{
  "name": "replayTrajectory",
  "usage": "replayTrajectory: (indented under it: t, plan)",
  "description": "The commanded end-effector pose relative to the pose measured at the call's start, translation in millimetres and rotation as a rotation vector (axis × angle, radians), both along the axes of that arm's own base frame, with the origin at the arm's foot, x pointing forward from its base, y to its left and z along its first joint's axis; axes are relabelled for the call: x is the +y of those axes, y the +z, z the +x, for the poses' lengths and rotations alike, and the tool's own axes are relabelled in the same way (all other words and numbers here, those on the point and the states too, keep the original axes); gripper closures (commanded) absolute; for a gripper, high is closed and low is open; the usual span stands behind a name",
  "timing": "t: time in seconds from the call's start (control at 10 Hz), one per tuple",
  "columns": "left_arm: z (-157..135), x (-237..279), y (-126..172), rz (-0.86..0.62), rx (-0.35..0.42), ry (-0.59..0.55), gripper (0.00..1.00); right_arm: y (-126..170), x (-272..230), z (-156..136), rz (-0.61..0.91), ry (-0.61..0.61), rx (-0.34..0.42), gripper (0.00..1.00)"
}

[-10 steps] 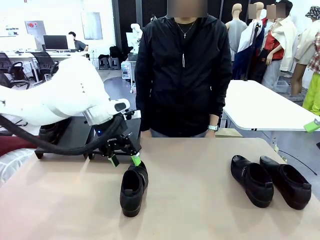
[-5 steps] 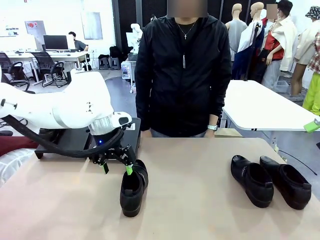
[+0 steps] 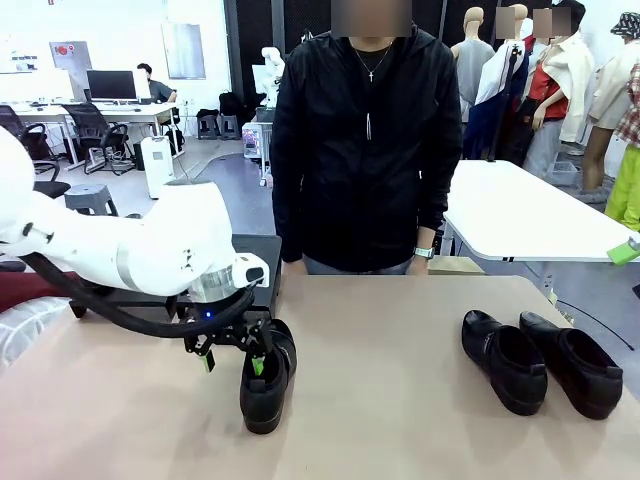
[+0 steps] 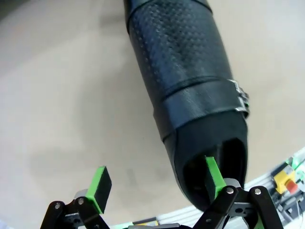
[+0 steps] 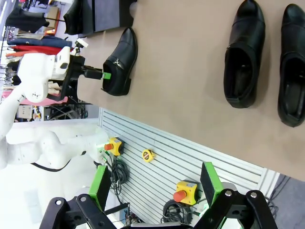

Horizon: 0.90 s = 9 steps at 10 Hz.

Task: Organize the shoes by placing them on the stand.
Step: Place the Shoe from the middle of the table onto the Shoes Stand.

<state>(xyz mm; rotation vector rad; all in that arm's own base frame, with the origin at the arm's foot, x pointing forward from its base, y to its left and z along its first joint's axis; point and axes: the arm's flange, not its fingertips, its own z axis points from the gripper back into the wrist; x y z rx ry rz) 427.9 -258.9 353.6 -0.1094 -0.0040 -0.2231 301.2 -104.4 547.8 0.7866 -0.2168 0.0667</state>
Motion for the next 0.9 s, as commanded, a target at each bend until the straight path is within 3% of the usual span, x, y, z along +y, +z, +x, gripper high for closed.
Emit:
replayTrajectory:
  t: [0.0,0.1,0.8]
  plan:
    - [4,-5,-13,0.049,-0.048,0.040,0.55,3,0,2,0.030,0.019,-0.020,0.00]
    - [3,-5,-12,0.033,-0.074,0.039,1.00,3,0,2,0.030,0.019,-0.020,0.00]
    - [-9,-5,-4,0.075,-0.120,0.021,1.00,3,0,2,0.030,0.019,-0.020,0.00]
